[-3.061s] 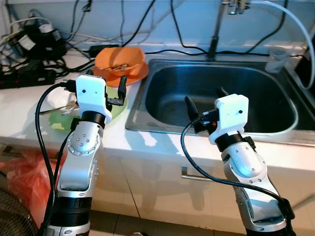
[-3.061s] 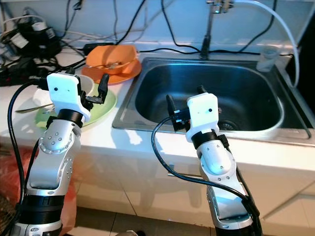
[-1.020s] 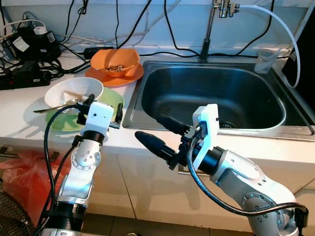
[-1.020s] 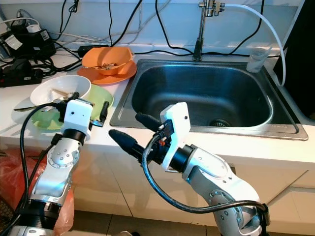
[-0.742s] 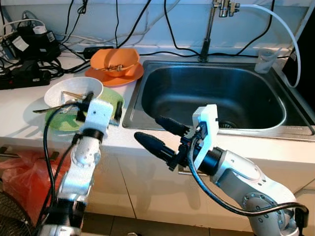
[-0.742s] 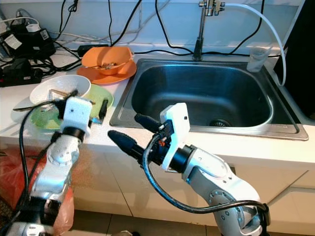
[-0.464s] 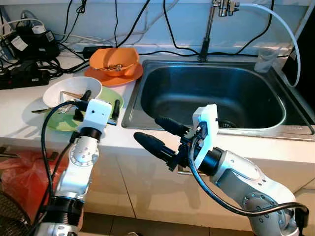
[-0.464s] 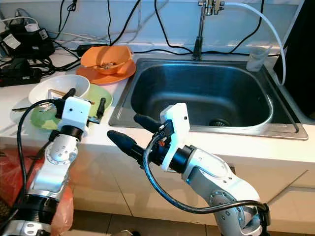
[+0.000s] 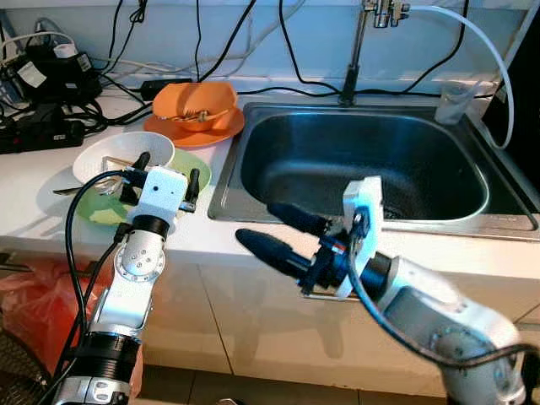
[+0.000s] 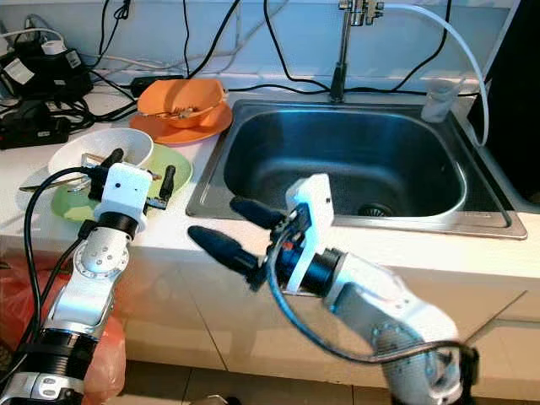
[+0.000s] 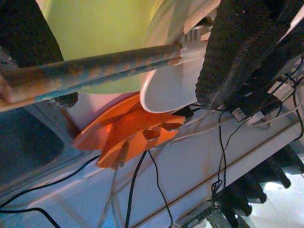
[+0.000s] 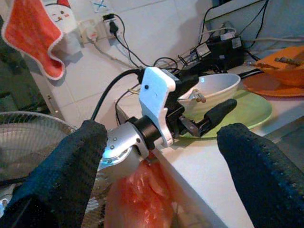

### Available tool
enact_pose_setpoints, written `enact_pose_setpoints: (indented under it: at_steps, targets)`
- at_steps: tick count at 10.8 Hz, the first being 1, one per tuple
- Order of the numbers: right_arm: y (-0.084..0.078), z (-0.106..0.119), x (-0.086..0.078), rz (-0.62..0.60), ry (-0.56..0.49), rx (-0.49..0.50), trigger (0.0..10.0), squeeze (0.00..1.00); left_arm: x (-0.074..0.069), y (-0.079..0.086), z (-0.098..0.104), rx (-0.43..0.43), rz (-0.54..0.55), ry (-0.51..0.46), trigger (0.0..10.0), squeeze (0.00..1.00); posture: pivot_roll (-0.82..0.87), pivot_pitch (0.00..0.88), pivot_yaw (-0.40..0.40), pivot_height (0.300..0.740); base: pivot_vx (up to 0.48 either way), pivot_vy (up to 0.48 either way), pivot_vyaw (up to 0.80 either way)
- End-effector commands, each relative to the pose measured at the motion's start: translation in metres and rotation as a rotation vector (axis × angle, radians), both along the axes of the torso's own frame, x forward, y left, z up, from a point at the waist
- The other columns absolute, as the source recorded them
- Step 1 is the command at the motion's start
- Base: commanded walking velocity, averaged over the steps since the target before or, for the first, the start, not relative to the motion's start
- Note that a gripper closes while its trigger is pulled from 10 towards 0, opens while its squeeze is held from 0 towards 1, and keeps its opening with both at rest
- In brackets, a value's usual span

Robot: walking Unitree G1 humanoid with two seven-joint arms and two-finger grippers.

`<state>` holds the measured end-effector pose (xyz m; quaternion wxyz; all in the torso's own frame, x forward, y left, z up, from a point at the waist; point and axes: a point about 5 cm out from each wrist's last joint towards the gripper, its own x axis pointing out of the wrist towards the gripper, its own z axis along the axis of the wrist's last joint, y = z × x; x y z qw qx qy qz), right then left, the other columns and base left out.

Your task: Kitchen organization

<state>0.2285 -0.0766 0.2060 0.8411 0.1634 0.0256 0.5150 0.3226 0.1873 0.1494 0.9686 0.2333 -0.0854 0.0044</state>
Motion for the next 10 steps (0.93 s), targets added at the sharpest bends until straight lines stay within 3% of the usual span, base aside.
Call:
enact_pose_setpoints:
  at_steps: [1, 2, 3, 4, 8, 9, 10]
  targets:
    - [-0.001, 0.002, 0.002, 0.014, -0.007, 0.003, 10.0, 0.00, 0.002, 0.004, 0.002, 0.006, 0.015, -0.002, 10.0, 0.00, -0.05, 0.000, 0.055, 0.740, 0.000, 0.000, 0.00]
    - [-0.003, 0.002, 0.004, 0.014, -0.013, -0.009, 10.0, 0.00, 0.003, 0.006, 0.001, 0.009, 0.021, 0.001, 10.0, 0.70, -0.04, 0.000, 0.054, 0.740, 0.000, 0.000, 0.00]
    - [-0.004, 0.002, 0.005, 0.012, -0.018, -0.019, 10.0, 0.00, 0.004, 0.007, 0.001, 0.012, 0.025, 0.003, 10.0, 0.92, -0.04, 0.000, 0.054, 0.740, 0.000, 0.000, 0.00]
    - [-0.004, 0.002, 0.005, 0.011, -0.024, -0.028, 10.0, 0.00, 0.004, 0.009, 0.001, 0.014, 0.034, 0.000, 10.0, 1.00, -0.04, 0.000, 0.053, 0.740, 0.000, 0.000, 0.00]
    - [-0.003, 0.002, 0.007, -0.008, -0.054, -0.058, 10.0, 0.00, 0.007, 0.014, -0.005, 0.067, 0.054, 0.015, 10.0, 1.00, -0.04, 0.000, 0.057, 0.740, 0.000, 0.000, 0.00]
    - [-0.002, 0.002, 0.007, -0.010, -0.056, -0.059, 10.0, 0.00, 0.008, 0.014, -0.005, 0.069, 0.058, 0.013, 10.0, 0.94, -0.04, 0.000, 0.058, 0.740, 0.000, 0.000, 0.00]
    - [-0.002, 0.002, 0.006, -0.011, -0.058, -0.059, 10.0, 0.00, 0.009, 0.013, -0.004, 0.061, 0.035, 0.013, 10.0, 0.00, -0.04, 0.000, 0.059, 0.740, 0.000, 0.000, 0.00]
